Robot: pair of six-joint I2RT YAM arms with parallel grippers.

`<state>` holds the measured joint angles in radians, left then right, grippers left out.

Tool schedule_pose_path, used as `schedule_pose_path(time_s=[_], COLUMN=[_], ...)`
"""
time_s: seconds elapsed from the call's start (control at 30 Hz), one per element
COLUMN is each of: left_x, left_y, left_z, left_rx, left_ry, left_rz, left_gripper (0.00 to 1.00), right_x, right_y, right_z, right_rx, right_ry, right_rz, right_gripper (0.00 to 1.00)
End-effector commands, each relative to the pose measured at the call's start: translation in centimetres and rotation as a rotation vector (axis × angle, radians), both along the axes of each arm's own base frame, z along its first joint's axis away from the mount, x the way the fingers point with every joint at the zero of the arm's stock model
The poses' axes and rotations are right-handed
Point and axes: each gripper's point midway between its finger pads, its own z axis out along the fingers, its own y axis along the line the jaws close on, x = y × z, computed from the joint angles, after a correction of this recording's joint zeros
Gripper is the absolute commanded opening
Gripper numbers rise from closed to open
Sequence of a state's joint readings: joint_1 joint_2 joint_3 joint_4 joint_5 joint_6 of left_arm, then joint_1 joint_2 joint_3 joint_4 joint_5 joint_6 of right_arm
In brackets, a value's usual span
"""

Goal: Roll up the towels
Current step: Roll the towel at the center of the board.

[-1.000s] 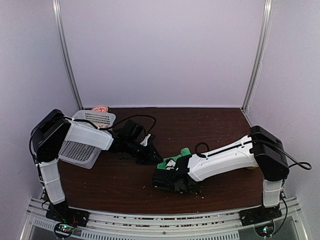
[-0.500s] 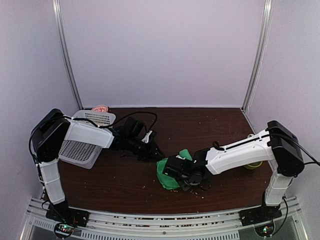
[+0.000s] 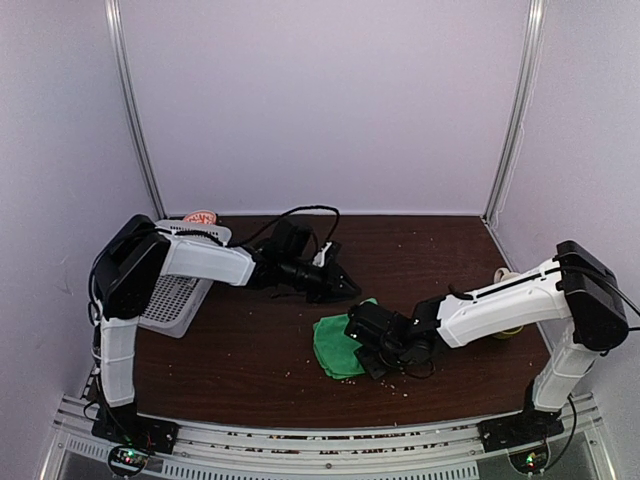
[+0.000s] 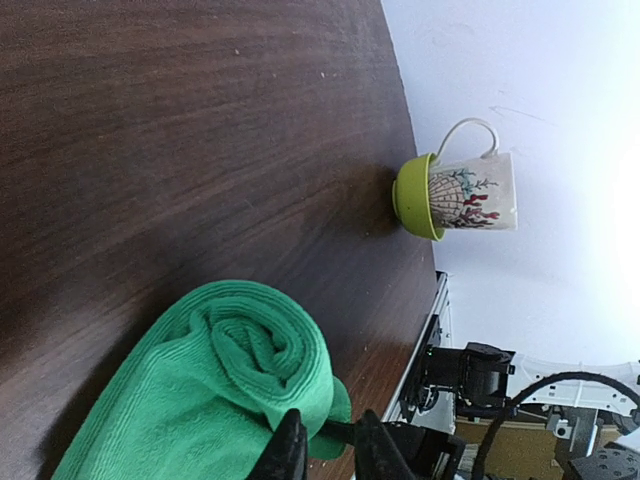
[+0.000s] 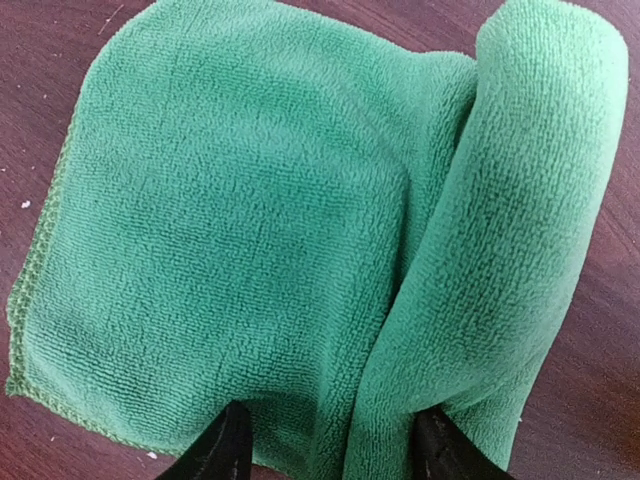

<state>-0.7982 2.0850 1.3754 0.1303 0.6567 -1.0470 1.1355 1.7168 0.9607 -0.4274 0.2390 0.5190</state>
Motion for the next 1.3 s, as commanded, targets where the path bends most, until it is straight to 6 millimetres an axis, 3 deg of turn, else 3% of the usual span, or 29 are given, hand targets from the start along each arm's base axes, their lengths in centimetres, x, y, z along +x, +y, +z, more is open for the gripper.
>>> schedule_pose_path(time_s=[0.0,0.3,0.5,0.67,0.97,1.1,1.17,1.27], left_x=[-0.6,-0.5,-0.9,-0.6,-0.8,-0.7,-0.7,-0.6], left_y=[-2.7,-4.5,-4.2,-3.2,-2.5,-2.4,-2.4,-2.4], left_z=[0.9,-0.7,-2.8,-3.7,-5.2,-5.5,-5.5,-5.5], left_rx=[-0.092,-0.142,-0.1,-0.088,-0.052,-0.048,-0.048,-0.047], left_ry=[0.009,0.074,0.121,0.125,0.13,0.135,0.134,0.133], left_rz=[-0.066,-0.127,-0.132,-0.109,-0.106,-0.105,-0.103,-0.101], left_gripper=[0.19,0.19,0.19,0.18,0.17,0.17,0.17,0.17], right_x=[-1.5,-1.6,-1.3,-1.0,0.3,1.4,2.1,2.6], right_y=[0.3,0.5,0.6,0.6,0.5,-1.1,-2.3,-3.9], right_z=[-1.5,-1.9,-1.0,0.7,6.3,8.3,8.3,6.7], right_rx=[0.048,0.044,0.041,0.069,0.169,0.277,0.357,0.426], right_ry=[0.085,0.101,0.085,0.062,-0.011,-0.007,0.015,0.07], right_rz=[0.042,0.062,0.065,0.05,0.016,-0.066,-0.134,-0.199], right_gripper=[0.56,0.57,0.58,0.67,0.77,0.77,0.77,0.72])
